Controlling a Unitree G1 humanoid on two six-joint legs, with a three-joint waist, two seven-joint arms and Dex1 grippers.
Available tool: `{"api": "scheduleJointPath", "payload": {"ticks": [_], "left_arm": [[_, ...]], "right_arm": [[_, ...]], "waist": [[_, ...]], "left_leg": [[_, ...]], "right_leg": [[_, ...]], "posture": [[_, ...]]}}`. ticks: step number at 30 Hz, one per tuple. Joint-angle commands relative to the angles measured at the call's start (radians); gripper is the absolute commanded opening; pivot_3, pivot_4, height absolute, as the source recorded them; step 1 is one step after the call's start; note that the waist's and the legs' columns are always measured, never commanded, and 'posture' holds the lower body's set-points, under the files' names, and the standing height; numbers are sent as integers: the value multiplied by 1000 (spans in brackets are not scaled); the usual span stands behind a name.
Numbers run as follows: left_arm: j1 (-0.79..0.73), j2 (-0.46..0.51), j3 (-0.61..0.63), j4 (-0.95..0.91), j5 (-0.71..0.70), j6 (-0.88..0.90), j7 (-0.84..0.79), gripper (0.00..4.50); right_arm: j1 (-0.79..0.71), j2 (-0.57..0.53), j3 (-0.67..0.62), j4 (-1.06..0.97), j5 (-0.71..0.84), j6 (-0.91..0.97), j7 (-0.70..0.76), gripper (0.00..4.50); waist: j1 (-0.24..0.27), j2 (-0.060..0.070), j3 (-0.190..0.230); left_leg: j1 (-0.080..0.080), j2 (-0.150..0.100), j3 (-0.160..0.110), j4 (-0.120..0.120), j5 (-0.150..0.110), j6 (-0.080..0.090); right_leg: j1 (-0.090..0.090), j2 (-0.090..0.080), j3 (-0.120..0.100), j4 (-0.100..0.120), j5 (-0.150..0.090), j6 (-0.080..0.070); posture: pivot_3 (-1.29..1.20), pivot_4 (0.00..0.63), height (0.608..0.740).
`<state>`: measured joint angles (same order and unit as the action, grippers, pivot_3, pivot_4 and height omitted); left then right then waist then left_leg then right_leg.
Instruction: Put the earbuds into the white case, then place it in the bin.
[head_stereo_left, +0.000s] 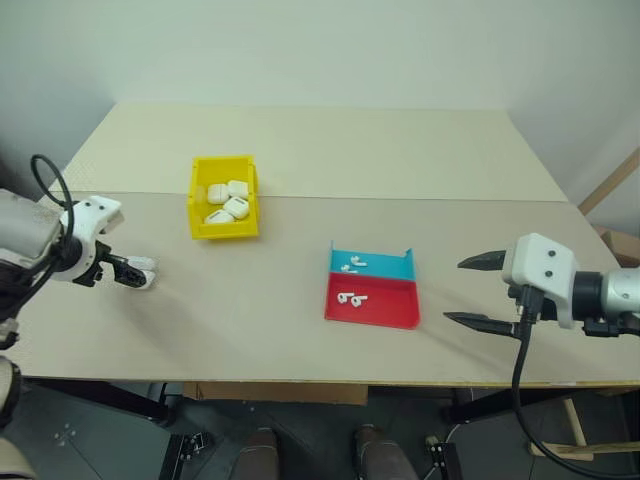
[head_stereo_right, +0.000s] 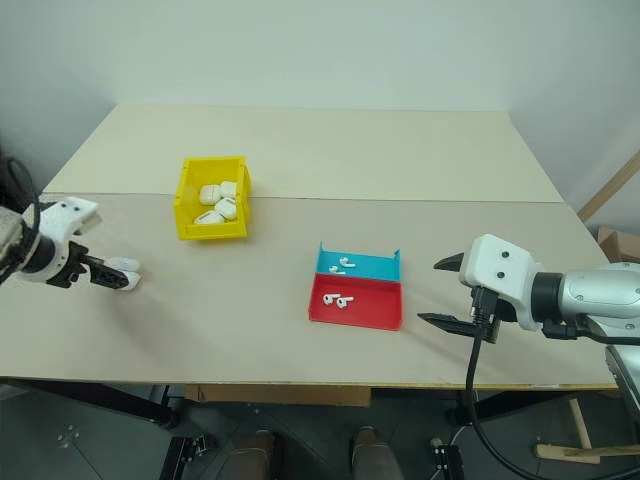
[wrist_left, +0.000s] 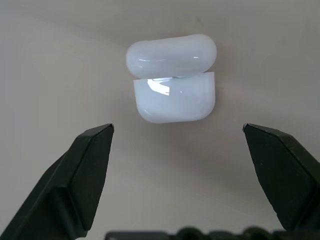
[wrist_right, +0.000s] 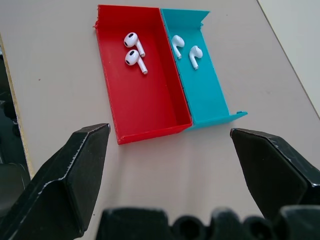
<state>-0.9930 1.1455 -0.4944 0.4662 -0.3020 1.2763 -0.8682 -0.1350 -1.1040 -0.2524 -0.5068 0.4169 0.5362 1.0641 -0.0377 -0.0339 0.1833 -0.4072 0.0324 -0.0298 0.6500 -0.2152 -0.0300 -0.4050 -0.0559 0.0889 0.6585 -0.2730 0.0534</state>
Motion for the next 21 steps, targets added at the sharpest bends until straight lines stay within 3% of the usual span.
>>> {"api": "scheduleJointPath", "payload": {"ticks": [1,21], "left_arm": [[-35,-27,-3,93,86,-75,-37,4500],[-69,-191,68,385,263,-212,-59,4500]], "right_arm": [[-18,-12,-33,-6,8,13,-15,4480],[-9,-20,-23,-1,-29,15,-40,4480]], "waist": [[0,0,0],[-1,0,0]], "left_leg": [[0,0,0,0,0,0],[0,0,-1,2,0,0]], "right_leg": [[0,0,0,0,0,0],[0,0,0,4,0,0]], "posture": [[0,150,740],[0,150,740]]}}
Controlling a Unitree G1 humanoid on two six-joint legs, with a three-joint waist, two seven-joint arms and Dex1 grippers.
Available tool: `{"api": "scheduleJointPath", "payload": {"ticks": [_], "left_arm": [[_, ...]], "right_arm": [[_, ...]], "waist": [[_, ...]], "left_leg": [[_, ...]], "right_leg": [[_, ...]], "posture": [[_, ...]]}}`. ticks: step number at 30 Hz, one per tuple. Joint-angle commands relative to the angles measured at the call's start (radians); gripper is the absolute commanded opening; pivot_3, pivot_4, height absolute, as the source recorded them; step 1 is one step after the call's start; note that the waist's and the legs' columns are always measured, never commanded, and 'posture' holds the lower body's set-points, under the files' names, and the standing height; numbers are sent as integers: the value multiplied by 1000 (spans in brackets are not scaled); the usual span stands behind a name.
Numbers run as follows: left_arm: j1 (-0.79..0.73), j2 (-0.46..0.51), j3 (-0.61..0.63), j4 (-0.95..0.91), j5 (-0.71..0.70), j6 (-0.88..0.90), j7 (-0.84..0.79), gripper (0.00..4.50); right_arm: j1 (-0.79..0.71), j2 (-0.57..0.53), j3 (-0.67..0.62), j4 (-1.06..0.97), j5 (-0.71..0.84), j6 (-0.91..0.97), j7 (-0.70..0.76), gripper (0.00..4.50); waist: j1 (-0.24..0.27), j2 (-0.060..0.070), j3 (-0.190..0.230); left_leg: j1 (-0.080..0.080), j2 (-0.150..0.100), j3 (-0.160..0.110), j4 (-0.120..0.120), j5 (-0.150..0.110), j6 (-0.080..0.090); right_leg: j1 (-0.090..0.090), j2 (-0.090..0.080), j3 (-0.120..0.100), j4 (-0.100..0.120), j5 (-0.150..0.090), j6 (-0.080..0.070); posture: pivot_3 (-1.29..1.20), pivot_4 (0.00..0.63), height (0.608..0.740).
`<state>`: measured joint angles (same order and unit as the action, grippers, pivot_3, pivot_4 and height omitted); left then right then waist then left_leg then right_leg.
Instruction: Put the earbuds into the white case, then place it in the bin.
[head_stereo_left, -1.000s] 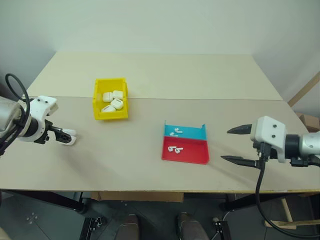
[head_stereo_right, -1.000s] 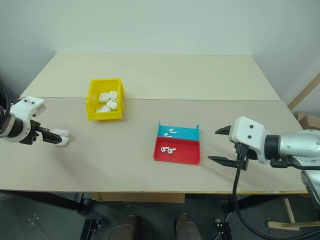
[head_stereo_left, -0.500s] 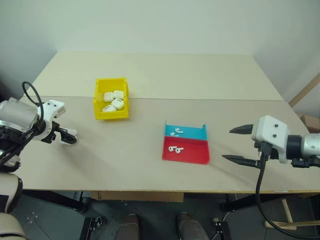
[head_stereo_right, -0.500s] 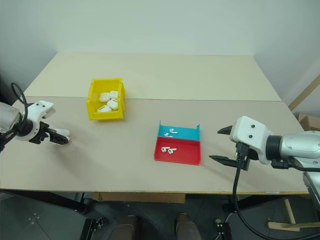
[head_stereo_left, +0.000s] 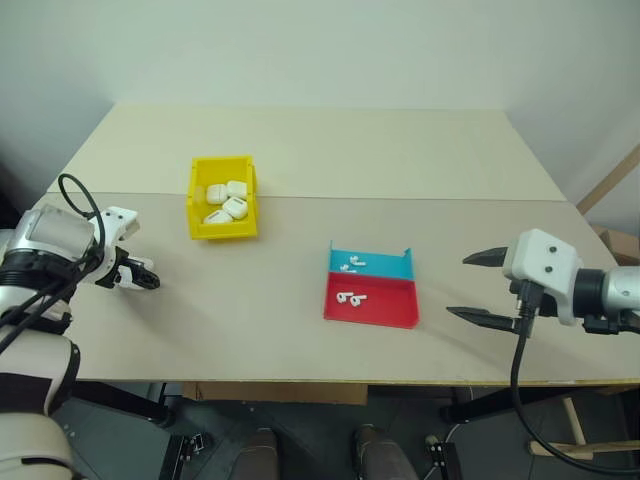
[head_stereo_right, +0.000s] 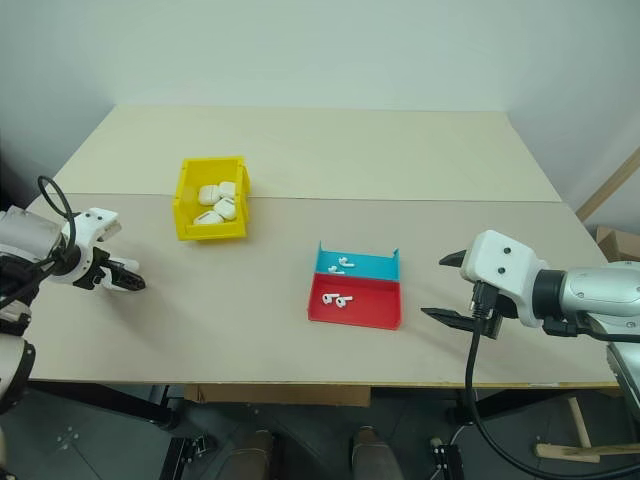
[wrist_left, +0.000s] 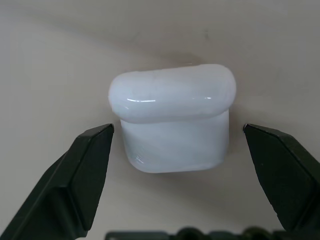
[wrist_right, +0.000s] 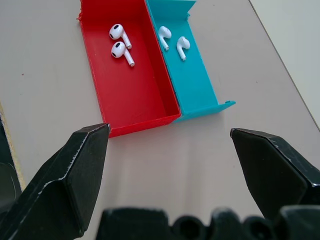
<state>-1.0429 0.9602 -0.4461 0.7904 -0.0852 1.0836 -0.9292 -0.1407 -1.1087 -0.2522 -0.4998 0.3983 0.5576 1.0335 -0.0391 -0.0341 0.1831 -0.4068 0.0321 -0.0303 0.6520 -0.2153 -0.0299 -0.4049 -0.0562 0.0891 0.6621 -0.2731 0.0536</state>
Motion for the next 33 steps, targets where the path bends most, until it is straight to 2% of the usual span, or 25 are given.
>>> {"api": "scheduleJointPath", "payload": {"ticks": [1,5,6,7,9,10,11,20,24,28,30,33], "left_arm": [[-18,-11,21,63,52,-21,-2,4500],[-16,-22,10,71,73,-16,-25,4500],[-17,-24,9,76,76,-13,-33,4121],[-17,-26,11,79,79,-11,-39,3969],[-12,-29,4,87,93,-14,-51,3395],[-11,-30,3,91,98,-13,-59,2970],[-6,-30,3,88,103,-16,-62,2792],[10,-21,72,7,101,2,-30,2792],[43,28,148,-193,32,68,-93,2792],[160,68,331,-547,-119,144,-129,2792],[268,14,490,-741,-179,115,-78,2792],[398,-89,645,-994,-269,88,-24,2792]], "right_arm": [[-2,-16,-22,-6,-15,-10,-9,4480],[-7,-14,-18,-4,-20,-6,-13,4480],[-8,-14,-18,-4,-21,-5,-13,4500],[-8,-13,-18,-4,-23,-4,-13,4500],[-5,-16,-15,-5,-31,-3,-15,4500],[-2,-17,-15,-6,-34,-5,-16,4500],[-3,-15,-15,-6,-34,-5,-16,4500],[-10,-12,-11,-3,-40,-5,-22,4500],[-12,-10,-12,3,-48,-15,-27,4500],[-22,-1,-15,16,-63,-45,-33,4500],[-31,5,-20,24,-68,-67,-38,4500],[-54,3,-23,28,-68,-76,-46,4500]], "waist": [[0,0,0],[1,0,0],[1,0,0],[1,0,0],[0,1,-1],[0,1,-1],[0,1,-1],[-3,1,-1],[-3,1,-1],[-3,0,-1],[-2,1,-1],[-1,1,-1]], "left_leg": [[0,0,0,0,0,0],[0,0,0,1,0,0],[0,0,0,1,0,0],[0,0,0,1,0,0],[1,0,0,1,0,0],[1,0,0,1,0,0],[1,0,0,1,0,0],[1,0,0,1,0,0],[0,0,0,1,0,0],[-2,0,-1,1,0,0],[-2,0,-1,1,0,0],[-1,0,-1,3,0,0]], "right_leg": [[0,0,0,0,0,0],[1,0,0,1,0,0],[1,0,0,1,0,0],[1,0,0,1,0,0],[1,0,0,1,0,0],[1,0,0,1,0,0],[1,0,0,1,0,0],[1,0,0,2,0,0],[0,0,0,1,0,0],[-1,-1,0,1,0,0],[-1,-1,0,1,0,0],[1,-1,0,2,0,0]], "posture": [[0,150,740],[0,150,740],[0,150,740],[0,150,740],[0,150,740],[0,150,740],[0,150,740],[0,150,740],[0,150,740],[0,150,740],[0,150,740],[0,150,740]]}}
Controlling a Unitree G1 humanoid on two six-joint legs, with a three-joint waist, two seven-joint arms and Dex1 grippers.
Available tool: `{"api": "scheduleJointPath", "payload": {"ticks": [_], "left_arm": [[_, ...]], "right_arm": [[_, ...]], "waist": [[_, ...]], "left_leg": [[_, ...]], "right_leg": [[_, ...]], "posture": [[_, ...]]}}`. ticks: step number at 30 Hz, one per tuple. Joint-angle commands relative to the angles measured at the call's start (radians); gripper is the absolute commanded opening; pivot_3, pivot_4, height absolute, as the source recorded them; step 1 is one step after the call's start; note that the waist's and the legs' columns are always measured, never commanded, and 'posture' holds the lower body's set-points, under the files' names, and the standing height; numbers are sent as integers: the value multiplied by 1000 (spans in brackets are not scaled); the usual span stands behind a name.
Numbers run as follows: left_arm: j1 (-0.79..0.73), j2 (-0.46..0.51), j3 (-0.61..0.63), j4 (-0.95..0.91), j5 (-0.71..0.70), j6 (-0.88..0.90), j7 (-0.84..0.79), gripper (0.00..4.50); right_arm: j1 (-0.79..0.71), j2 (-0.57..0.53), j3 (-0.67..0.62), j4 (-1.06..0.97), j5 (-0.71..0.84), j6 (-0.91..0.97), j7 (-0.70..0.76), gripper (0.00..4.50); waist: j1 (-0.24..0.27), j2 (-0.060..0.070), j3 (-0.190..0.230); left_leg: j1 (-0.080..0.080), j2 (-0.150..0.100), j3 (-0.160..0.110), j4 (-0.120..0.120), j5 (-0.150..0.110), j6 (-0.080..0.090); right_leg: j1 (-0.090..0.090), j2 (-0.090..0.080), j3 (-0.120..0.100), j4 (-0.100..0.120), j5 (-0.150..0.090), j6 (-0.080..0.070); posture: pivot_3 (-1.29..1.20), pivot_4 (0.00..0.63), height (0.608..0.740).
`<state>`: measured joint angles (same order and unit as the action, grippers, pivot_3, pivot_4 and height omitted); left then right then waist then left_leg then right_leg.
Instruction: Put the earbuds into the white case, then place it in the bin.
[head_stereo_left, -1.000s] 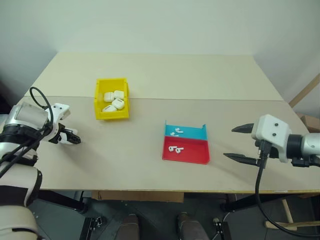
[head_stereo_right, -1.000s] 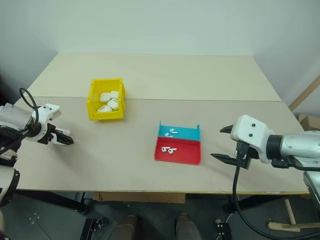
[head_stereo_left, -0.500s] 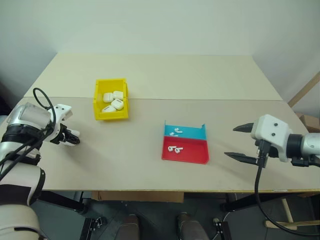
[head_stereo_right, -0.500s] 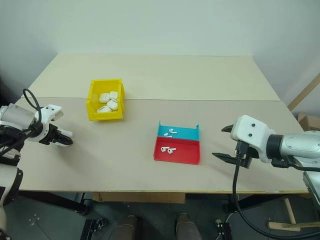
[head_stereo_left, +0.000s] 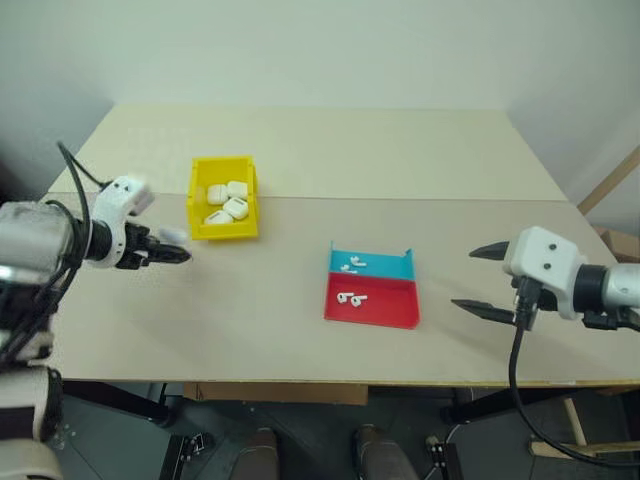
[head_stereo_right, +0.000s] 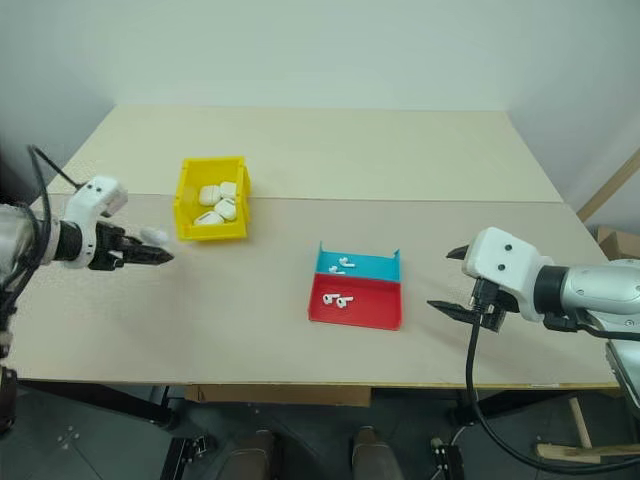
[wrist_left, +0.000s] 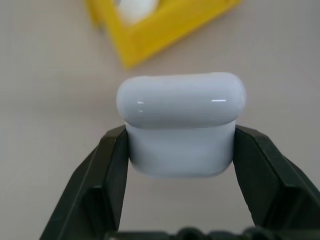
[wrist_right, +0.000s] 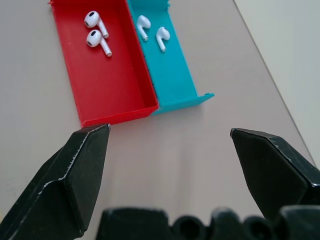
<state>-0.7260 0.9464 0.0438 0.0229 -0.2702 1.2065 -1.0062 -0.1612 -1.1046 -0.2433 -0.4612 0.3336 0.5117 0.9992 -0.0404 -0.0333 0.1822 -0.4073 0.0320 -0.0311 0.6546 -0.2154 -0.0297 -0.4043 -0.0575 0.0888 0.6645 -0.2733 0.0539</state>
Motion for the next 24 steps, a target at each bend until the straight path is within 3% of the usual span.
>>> {"api": "scheduleJointPath", "payload": {"ticks": [1,6,11,16,24], "left_arm": [[112,-111,190,-282,-105,-57,75,2792],[297,-333,282,-478,-210,-321,98,2792],[378,-521,255,-443,-246,-609,119,2792],[395,-699,224,-330,-255,-902,109,2792],[433,-715,111,-157,-274,-1244,-164,2792]], "right_arm": [[-41,-3,-31,-8,-3,-31,-13,4500],[-139,-94,2,-53,99,165,40,4500],[-263,-153,102,-90,121,297,27,4500],[-387,-123,223,-135,117,339,10,4500],[-571,-55,445,-180,90,482,-1,4500]], "waist": [[0,1,0],[0,2,-1],[3,3,-2],[10,4,-3],[14,4,-3]], "left_leg": [[0,0,0,1,0,0],[1,0,1,3,0,1],[1,0,1,3,-1,2],[1,0,1,5,-1,2],[0,0,2,5,-2,3]], "right_leg": [[1,0,0,0,0,0],[2,0,1,0,0,0],[2,0,1,-1,1,-1],[3,0,1,-1,1,0],[2,0,1,-2,1,0]], "posture": [[0,150,740],[0,150,740],[0,150,740],[0,150,740],[0,150,740]]}}
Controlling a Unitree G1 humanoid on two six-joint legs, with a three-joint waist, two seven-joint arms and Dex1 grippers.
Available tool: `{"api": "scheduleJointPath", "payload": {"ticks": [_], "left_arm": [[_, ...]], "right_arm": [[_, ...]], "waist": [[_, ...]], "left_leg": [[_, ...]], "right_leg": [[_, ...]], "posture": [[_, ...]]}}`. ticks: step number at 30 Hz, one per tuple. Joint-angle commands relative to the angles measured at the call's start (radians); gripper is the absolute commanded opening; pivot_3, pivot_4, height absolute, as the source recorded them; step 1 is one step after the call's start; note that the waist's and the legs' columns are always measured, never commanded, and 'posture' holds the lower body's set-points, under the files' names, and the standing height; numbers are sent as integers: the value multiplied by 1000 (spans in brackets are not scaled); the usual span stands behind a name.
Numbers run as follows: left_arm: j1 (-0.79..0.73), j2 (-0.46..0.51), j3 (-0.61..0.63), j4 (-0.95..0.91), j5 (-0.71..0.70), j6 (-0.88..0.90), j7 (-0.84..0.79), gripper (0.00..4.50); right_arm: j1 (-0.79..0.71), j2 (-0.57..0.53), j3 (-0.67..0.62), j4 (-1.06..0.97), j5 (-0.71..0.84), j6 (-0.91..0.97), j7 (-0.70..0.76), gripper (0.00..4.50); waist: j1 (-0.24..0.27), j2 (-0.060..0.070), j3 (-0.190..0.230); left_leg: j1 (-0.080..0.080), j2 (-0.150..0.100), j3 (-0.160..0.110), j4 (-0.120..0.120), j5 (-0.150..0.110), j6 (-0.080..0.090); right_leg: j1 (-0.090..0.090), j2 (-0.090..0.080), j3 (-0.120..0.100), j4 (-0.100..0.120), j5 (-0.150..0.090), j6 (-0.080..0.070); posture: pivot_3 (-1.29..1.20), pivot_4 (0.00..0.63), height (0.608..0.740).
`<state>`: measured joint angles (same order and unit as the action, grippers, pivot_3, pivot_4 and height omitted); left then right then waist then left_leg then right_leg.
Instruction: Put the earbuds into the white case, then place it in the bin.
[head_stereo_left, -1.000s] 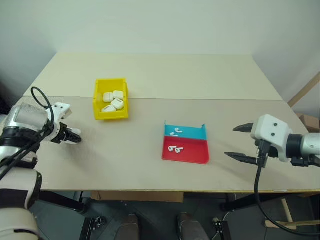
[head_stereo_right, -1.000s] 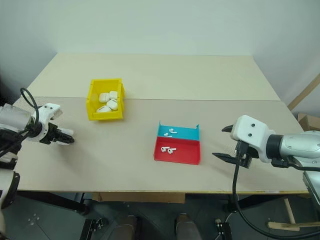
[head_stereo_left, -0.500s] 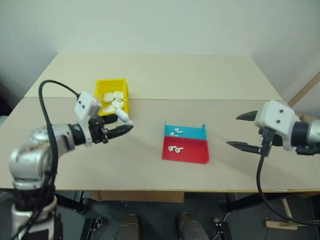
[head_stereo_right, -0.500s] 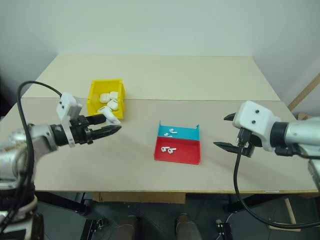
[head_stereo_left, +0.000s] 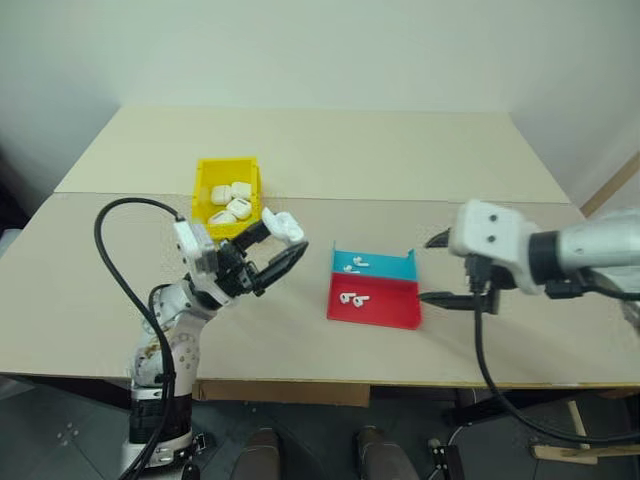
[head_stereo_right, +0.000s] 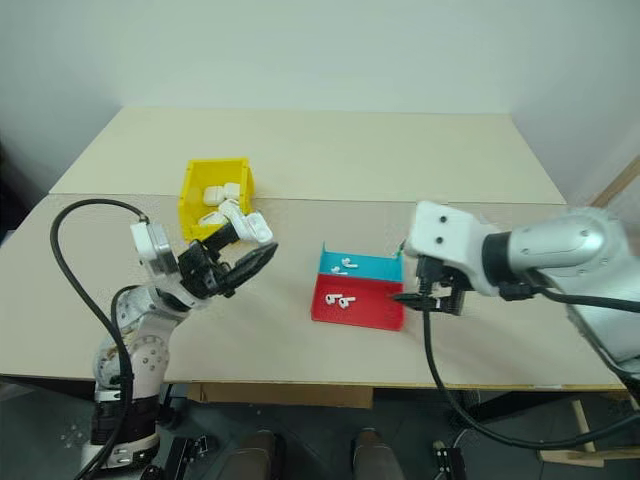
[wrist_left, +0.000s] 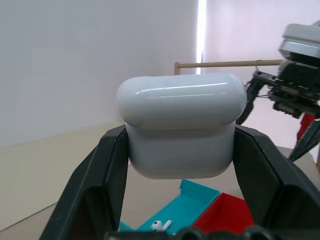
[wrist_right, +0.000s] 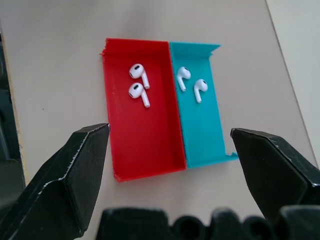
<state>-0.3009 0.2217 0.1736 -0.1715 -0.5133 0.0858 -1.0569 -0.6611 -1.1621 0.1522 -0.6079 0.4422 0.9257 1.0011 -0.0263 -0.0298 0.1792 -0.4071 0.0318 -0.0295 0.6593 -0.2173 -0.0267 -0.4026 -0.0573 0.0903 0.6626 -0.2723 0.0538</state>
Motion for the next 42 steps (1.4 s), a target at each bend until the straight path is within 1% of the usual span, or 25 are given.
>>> {"api": "scheduleJointPath", "payload": {"ticks": [1,6,10,13,16,17,18,20,24,27,32,37,42], "left_arm": [[10,16,-25,59,-35,-154,-149,2792],[41,66,-35,115,-69,-214,-273,2792],[73,75,-30,147,-59,-284,-289,2792],[95,92,-22,185,-62,-339,-331,2792],[111,108,-12,218,-74,-387,-373,2792],[117,117,-9,228,-72,-400,-380,2792],[118,121,-4,246,-79,-424,-406,2792],[120,129,2,274,-91,-460,-442,2792],[142,153,-2,266,-84,-469,-431,2792],[150,154,-9,247,-84,-473,-408,2792],[156,148,-17,209,-86,-473,-371,2792],[166,145,-28,177,-81,-481,-344,2792],[176,149,-34,150,-78,-479,-321,2792]], "right_arm": [[-96,7,75,-36,-20,93,-3,4500],[-201,54,188,-70,0,206,11,4500],[-257,103,265,-84,-6,258,3,4500],[-300,148,337,-75,-23,283,-3,4500],[-339,182,423,-49,-68,272,-11,3908],[-351,192,456,-35,-93,263,-15,3647],[-365,204,489,-15,-118,250,-17,3364],[-386,219,536,23,-159,217,-6,3364],[-435,240,629,139,-267,81,61,3364],[-452,264,663,219,-333,-20,109,2752],[-453,295,681,307,-432,-175,187,2752],[-450,350,686,403,-516,-315,251,2752],[-445,407,672,489,-574,-404,303,2752]], "waist": [[0,0,0],[-2,1,0],[-1,1,0],[-2,1,0],[-4,1,-1],[-5,1,-1],[-7,1,-1],[-11,1,-1],[-14,1,-1],[-15,1,-1],[-16,1,-1],[-17,1,-1],[-17,1,-1]], "left_leg": [[0,0,0,0,0,0],[0,0,0,0,0,0],[0,0,0,0,0,0],[0,0,0,0,0,0],[0,1,-1,0,0,0],[0,1,-1,0,0,0],[0,1,-1,0,0,0],[0,1,-1,0,0,0],[0,1,-1,0,0,0],[0,1,-1,0,0,0],[0,1,-2,0,0,0],[0,1,-2,0,0,1],[0,1,-2,0,0,1]], "right_leg": [[0,0,0,0,0,0],[0,0,0,0,0,0],[-1,0,0,0,0,0],[-1,0,-1,0,0,0],[-1,0,-1,0,0,0],[-1,0,-1,0,0,0],[-1,0,-1,0,0,0],[-1,0,-1,0,0,0],[-1,0,-1,0,0,0],[-1,0,-2,0,0,0],[-1,0,-2,0,0,0],[-1,1,-2,0,0,0],[-1,1,-2,1,0,0]], "posture": [[0,150,740],[0,150,740],[0,150,740],[0,150,740],[0,150,740],[0,150,740],[0,150,740],[0,150,740],[0,150,740],[0,150,740],[0,150,740],[0,150,740],[0,150,740]]}}
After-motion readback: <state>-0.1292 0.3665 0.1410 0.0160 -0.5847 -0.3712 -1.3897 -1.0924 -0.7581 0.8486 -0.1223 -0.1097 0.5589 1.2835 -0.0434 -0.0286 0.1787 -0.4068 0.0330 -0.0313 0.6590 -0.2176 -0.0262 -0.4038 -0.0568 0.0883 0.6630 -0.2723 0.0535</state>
